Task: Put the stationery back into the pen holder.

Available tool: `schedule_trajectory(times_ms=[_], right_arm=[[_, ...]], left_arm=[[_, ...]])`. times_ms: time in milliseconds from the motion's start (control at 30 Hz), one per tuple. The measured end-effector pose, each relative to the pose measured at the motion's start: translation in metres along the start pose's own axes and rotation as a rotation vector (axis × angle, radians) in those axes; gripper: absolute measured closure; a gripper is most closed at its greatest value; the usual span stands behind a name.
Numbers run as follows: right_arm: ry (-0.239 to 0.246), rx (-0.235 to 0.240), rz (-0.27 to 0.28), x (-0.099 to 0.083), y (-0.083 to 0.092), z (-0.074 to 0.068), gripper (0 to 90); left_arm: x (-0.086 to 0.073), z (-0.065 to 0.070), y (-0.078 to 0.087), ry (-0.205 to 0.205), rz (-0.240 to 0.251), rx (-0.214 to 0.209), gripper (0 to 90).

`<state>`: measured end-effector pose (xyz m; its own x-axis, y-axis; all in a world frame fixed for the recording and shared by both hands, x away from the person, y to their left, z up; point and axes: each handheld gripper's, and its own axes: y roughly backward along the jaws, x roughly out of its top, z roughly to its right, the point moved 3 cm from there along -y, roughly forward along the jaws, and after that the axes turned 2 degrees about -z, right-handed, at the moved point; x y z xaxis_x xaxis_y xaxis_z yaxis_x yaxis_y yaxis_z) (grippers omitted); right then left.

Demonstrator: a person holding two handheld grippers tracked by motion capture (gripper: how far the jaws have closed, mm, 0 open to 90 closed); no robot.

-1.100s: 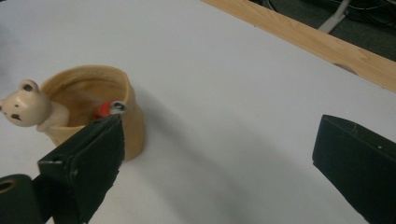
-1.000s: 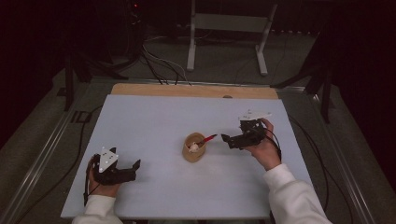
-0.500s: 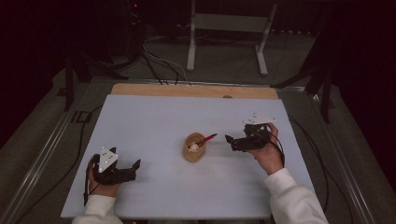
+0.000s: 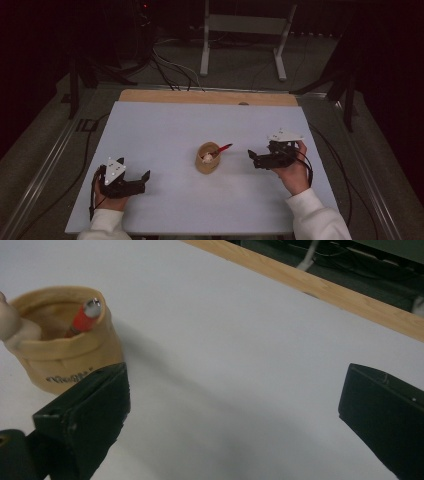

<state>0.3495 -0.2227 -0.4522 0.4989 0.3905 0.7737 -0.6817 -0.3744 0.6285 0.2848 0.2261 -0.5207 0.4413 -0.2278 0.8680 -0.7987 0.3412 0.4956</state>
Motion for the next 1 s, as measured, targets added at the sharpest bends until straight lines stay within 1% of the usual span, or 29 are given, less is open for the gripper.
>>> schedule_trajectory(times_ms=[100,167,267,367,600,667,733,767,833,900,967,1000], right_arm=[[-0.003,-0.024,0.003,-0.005,0.002,0.000,0.8],[-0.014,-0.022,-0.001,-0.009,0.003,0.000,0.7],[-0.013,-0.042,0.000,-0.014,0.005,0.001,0.8],[-0.013,-0.051,0.007,-0.019,0.007,0.002,0.8],[-0.051,-0.060,0.002,-0.036,0.008,0.007,0.7],[-0.058,-0.048,-0.002,-0.039,0.009,0.007,0.7],[-0.058,-0.047,-0.004,-0.041,0.009,0.007,0.7],[-0.061,-0.054,0.004,-0.045,0.010,0.007,0.8],[-0.075,-0.050,0.013,-0.051,0.010,0.007,0.7],[-0.078,-0.061,0.024,-0.057,0.011,0.008,0.7],[-0.088,-0.069,0.056,-0.063,0.013,0.010,0.8],[-0.096,-0.067,0.062,-0.065,0.014,0.010,0.7]], left_arm=[[0.000,0.000,0.000,0.004,0.004,0.001,0.1],[0.000,-0.001,0.001,0.004,0.004,0.002,0.1],[0.001,-0.001,0.001,0.003,0.006,0.003,0.1],[0.002,-0.001,0.002,0.002,0.010,0.001,0.1],[0.004,-0.001,0.004,0.006,0.023,-0.001,0.1],[0.004,-0.001,0.004,0.007,0.025,-0.003,0.2],[0.005,-0.001,0.004,0.006,0.029,-0.004,0.1],[0.005,-0.001,0.005,0.007,0.031,-0.005,0.1],[0.006,-0.001,0.005,0.007,0.033,-0.006,0.1],[0.006,-0.002,0.006,0.007,0.034,-0.008,0.1],[0.006,-0.002,0.006,0.008,0.036,-0.009,0.1],[0.007,-0.002,0.006,0.008,0.038,-0.009,0.1]])
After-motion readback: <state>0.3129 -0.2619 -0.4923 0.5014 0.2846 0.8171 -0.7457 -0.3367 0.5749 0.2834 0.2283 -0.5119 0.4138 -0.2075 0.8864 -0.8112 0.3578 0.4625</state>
